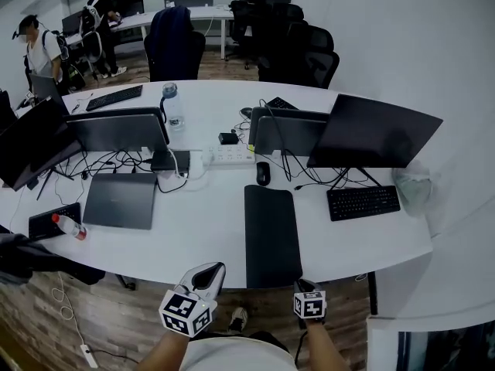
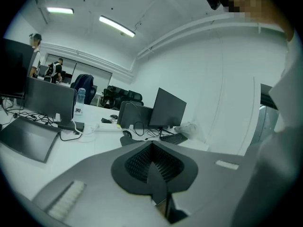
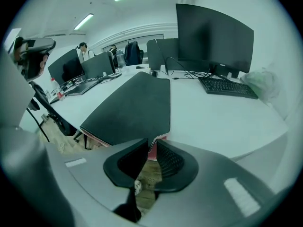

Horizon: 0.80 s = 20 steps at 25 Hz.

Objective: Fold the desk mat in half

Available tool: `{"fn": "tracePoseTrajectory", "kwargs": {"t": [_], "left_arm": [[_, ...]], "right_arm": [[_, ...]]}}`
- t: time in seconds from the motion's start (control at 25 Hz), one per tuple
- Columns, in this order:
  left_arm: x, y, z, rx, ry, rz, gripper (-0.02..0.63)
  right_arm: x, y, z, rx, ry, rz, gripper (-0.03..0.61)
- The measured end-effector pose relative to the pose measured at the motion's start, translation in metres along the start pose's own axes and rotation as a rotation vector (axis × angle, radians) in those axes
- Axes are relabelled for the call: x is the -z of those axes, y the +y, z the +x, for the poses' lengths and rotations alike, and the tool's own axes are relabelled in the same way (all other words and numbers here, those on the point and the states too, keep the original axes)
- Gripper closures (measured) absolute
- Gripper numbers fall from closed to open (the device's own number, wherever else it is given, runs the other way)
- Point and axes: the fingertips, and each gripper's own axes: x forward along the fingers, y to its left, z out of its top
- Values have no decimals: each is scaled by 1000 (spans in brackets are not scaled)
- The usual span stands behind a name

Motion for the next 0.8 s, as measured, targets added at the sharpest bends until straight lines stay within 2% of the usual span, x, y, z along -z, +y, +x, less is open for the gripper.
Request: {"fn": "tracePoseTrajectory", "kwargs": {"t": [0.04,0.12,0.2,0.4,0.6,0.8], "left_arm": [[-1,2,-3,-6,-2,1,612],[-4,7,-10,-18,-7,3,612],[-9,12,-18,-30,-17,6,612],[-28,29,-42,-63,-69,20,612],[-52,51,-73,-88,-124,31,612],[-78,76,-106,-116,-193,43,612]], "right_arm": [[-3,-1,-1,11,-7,5,493],[-13,-3,-6,34,-34,17,393],[-29,-4,-16,51,-82,28,374],[-102,8,-60,41,-304,37,465],[-176,50,-112,-20,-520,49,560],[-224,110,-159,-123,-668,4,565]]}}
